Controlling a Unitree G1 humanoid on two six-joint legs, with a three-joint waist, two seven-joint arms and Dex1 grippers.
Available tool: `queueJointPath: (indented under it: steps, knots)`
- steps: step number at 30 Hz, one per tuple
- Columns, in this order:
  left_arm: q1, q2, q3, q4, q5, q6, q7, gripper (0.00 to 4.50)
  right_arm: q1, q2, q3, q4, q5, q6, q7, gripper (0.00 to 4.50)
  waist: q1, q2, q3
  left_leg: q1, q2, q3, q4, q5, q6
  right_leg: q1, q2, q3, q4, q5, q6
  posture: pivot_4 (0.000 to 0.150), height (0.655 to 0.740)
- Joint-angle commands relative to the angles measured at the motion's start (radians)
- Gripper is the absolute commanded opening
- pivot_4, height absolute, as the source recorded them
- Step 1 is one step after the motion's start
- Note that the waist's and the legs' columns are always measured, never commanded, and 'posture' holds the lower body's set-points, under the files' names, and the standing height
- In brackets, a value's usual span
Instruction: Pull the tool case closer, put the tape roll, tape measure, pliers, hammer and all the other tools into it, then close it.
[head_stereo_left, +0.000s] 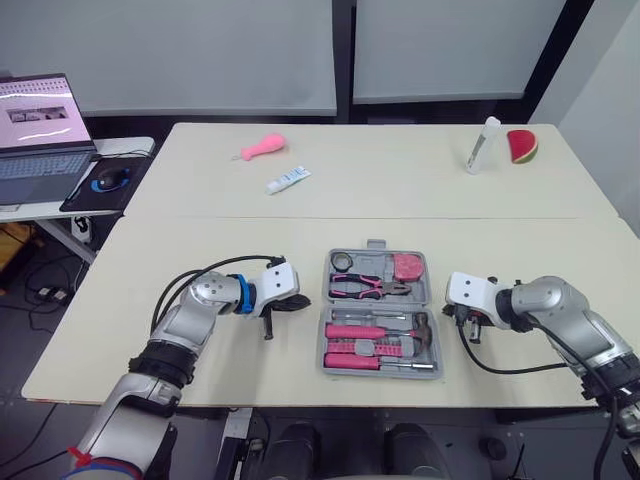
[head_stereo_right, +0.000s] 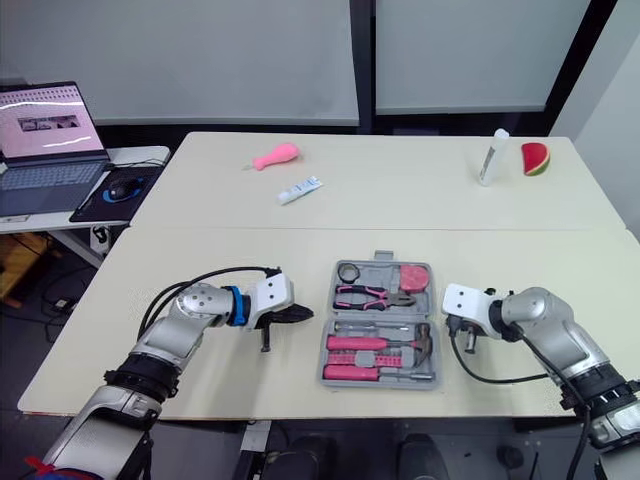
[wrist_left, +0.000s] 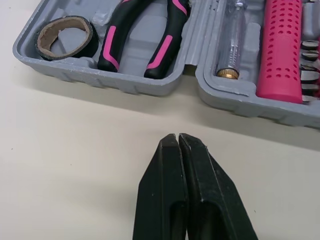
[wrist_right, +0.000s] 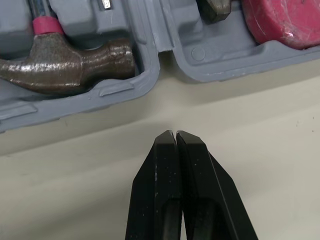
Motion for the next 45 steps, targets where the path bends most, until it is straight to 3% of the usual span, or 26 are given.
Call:
queueJointPath:
  steps: [1, 9, 19, 34, 45]
  knots:
    - [-0.024, -0.032, -0.013, 0.037, 0.027, -0.031, 0.038, 0.03, -0.019, 0.021, 0.012, 0.028, -0.023, -0.034, -0.001, 0.00, 0.001, 0.000, 0.000, 0.000, 0.000, 0.000, 0.000, 0.000, 0.000, 0.000, 0.000, 0.000, 0.000, 0.000, 0.000, 0.150, 0.7400]
    - [-0.048, -0.103, -0.052, 0.069, 0.060, -0.049, 0.049, 0.03, -0.083, 0.088, 0.048, 0.084, -0.073, -0.073, -0.002, 0.00, -0.002, 0.000, 0.000, 0.000, 0.000, 0.000, 0.000, 0.000, 0.000, 0.000, 0.000, 0.000, 0.001, 0.000, 0.000, 0.150, 0.7400]
    - [-0.019, -0.150, -0.097, -0.001, 0.077, -0.081, 0.021, 0.03, -0.051, 0.112, 0.049, -0.052, -0.079, -0.012, 0.041, 0.00, 0.002, -0.001, -0.001, 0.000, 0.000, 0.000, 0.000, 0.000, 0.000, 0.000, 0.000, 0.000, 0.000, 0.000, 0.000, 0.150, 0.7400]
    - [0.108, -0.133, -0.115, -0.212, 0.078, -0.018, -0.026, 0.03, 0.124, 0.079, 0.006, -0.309, -0.050, 0.135, 0.060, 0.00, 0.006, 0.000, -0.001, 0.000, -0.001, -0.001, 0.000, 0.000, 0.000, 0.000, 0.000, 0.000, 0.000, 0.000, 0.000, 0.150, 0.7400]
    - [0.145, -0.121, -0.120, -0.255, 0.088, 0.003, -0.027, 0.03, 0.157, 0.082, 0.006, -0.323, -0.071, 0.150, 0.034, 0.00, 0.007, 0.000, -0.001, 0.000, -0.001, 0.000, 0.000, 0.000, 0.000, 0.000, 0.000, 0.000, 0.000, 0.000, 0.000, 0.150, 0.7400]
